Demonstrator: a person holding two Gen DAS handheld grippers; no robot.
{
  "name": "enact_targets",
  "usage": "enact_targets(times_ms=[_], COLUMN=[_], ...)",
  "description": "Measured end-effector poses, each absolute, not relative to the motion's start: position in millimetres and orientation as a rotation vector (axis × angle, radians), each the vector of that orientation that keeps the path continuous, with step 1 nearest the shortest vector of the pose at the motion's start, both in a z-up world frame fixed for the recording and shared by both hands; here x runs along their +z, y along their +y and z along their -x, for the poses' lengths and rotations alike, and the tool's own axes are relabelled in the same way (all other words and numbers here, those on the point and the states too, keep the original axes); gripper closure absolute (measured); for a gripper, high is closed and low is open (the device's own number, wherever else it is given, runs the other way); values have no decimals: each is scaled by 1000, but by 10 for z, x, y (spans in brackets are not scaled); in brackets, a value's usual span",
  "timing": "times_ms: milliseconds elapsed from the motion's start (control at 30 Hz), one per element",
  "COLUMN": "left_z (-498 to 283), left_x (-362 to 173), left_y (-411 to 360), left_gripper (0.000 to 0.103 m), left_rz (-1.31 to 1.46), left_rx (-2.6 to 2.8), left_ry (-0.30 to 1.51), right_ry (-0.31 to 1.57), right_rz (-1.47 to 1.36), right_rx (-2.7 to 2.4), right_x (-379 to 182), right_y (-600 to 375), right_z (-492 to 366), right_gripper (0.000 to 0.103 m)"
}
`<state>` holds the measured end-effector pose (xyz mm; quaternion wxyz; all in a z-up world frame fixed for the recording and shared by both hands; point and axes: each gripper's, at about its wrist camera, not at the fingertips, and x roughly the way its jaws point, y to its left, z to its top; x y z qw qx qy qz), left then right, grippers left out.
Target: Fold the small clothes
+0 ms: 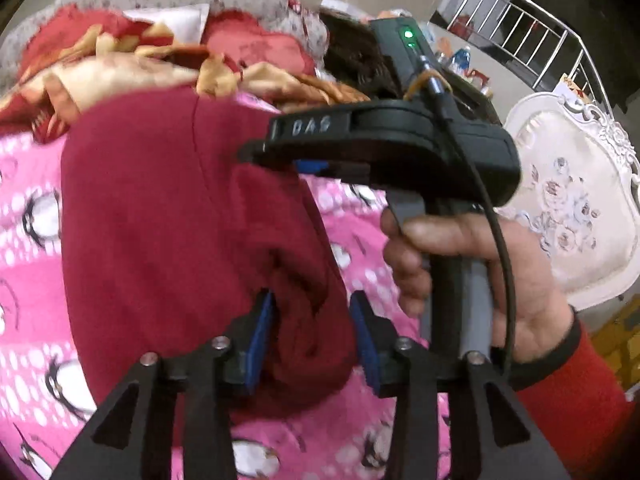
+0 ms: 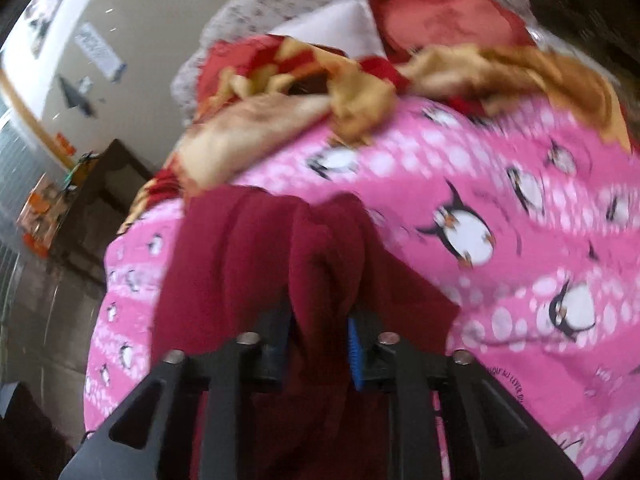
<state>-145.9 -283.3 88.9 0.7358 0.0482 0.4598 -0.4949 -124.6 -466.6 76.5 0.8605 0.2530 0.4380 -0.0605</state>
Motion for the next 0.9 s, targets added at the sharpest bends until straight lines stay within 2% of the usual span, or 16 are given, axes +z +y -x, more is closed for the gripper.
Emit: enact_targets(times_ms=[100, 133, 167, 267, 367, 500, 533, 567, 600, 633, 667, 833, 900], left_z=[1549, 1569, 1550, 1440, 1229, 1190, 1227, 1299, 1327, 1386, 1392, 1392, 1374], left_x=[1103, 1181, 1248, 1311, 1178, 914, 868, 838, 766, 694, 612, 437, 451], left_y=[-2578, -2472, -2364, -2138, -2139, -2219, -2252, -2218, -2254, -2228, -2243, -2245, -2238], left_gripper=[37, 27, 22, 21, 21, 21, 21, 21, 21, 21, 21, 21, 21], left_rz=[-118, -120, -119, -145, -171, -189, -212, -233, -259, -270, -279, -284, -274], left_rx=[-1112, -1103, -1087, -1000, -899, -864, -862, -859, -853, -851, -849, -832, -833], left_ry=[935, 897, 862, 791, 831, 898, 902, 907, 919, 933, 948, 962, 971], right_ry=[884, 876, 869, 846, 869, 959, 969, 961, 941, 919, 905, 960, 889], right_rz=[-568, -553, -533, -500, -499, -479, -479, -477, -465, -442, -415, -504, -534], right_rx=[-155, -174, -182, -133, -48, -29, -31, -35, -44, -71, -116, -232, -186], right_x=[850, 939, 1009, 1217, 1236, 1028, 980, 967, 989, 1026, 1038, 733, 863], right_y=[-4756, -4763, -4750, -4592, -4352, -4091, -4077, -4081, -4100, -4137, -4185, -4515, -4493], right_z=[1396, 1478, 1539, 1803, 1941, 1946, 1946, 1975, 2015, 2072, 2117, 2399, 2517], right_gripper=[55, 55, 55, 51, 42, 42, 54, 73, 76, 86, 91, 90, 83])
